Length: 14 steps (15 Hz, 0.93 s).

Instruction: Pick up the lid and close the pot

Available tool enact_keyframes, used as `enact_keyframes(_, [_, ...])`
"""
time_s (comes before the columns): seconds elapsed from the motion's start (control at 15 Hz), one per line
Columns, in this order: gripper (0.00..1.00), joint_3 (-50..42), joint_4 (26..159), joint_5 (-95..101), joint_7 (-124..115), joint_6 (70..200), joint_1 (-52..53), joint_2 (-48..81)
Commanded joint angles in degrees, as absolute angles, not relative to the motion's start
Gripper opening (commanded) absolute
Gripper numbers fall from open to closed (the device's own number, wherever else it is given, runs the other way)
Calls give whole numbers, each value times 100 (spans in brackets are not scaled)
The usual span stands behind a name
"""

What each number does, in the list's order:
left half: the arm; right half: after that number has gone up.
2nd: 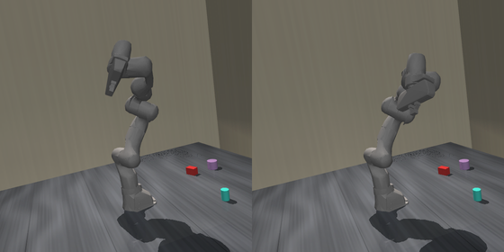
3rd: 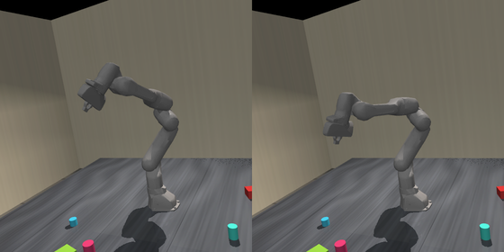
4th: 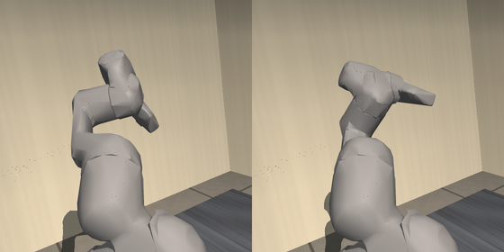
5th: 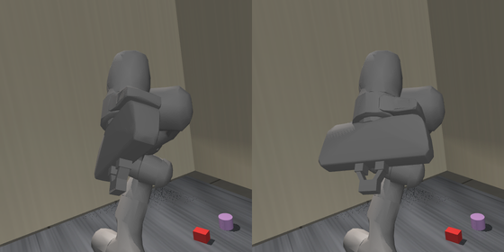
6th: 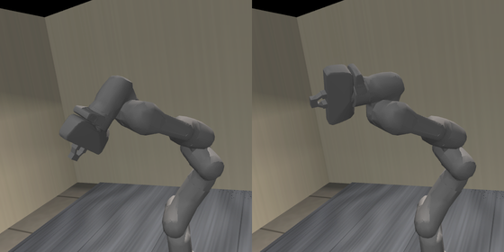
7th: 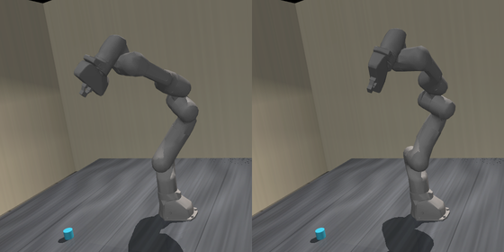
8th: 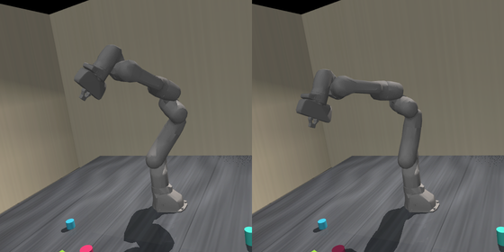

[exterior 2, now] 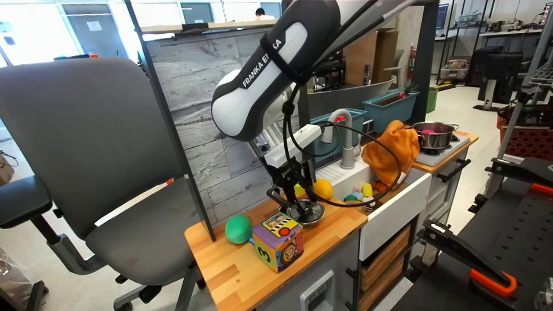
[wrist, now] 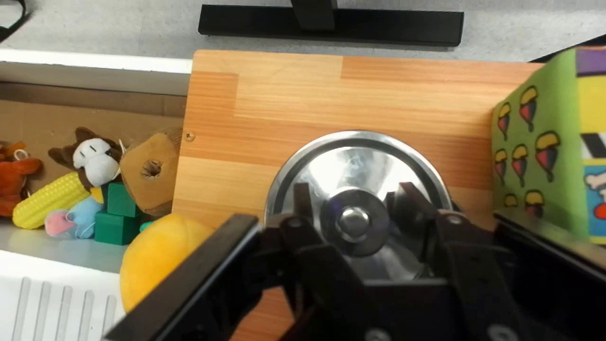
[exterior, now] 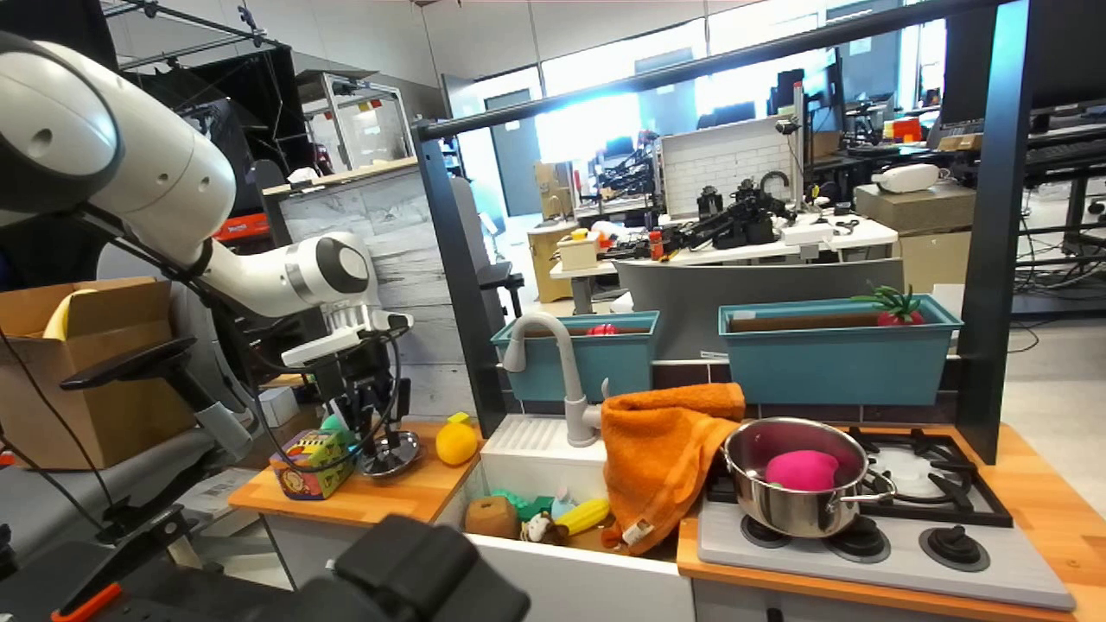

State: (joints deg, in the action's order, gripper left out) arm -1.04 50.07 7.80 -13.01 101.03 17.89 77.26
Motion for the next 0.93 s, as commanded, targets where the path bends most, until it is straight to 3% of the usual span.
enact_keyframes(0.0, [81, -99, 4352, 708, -1277, 9679, 1683, 8055])
enact_keyframes(0.2, [100, -96, 4251, 703, -1271, 9681, 1681, 8112])
enact_keyframes(0.87, [100, -113, 4695, 775, -1310, 10035, 1787, 7913])
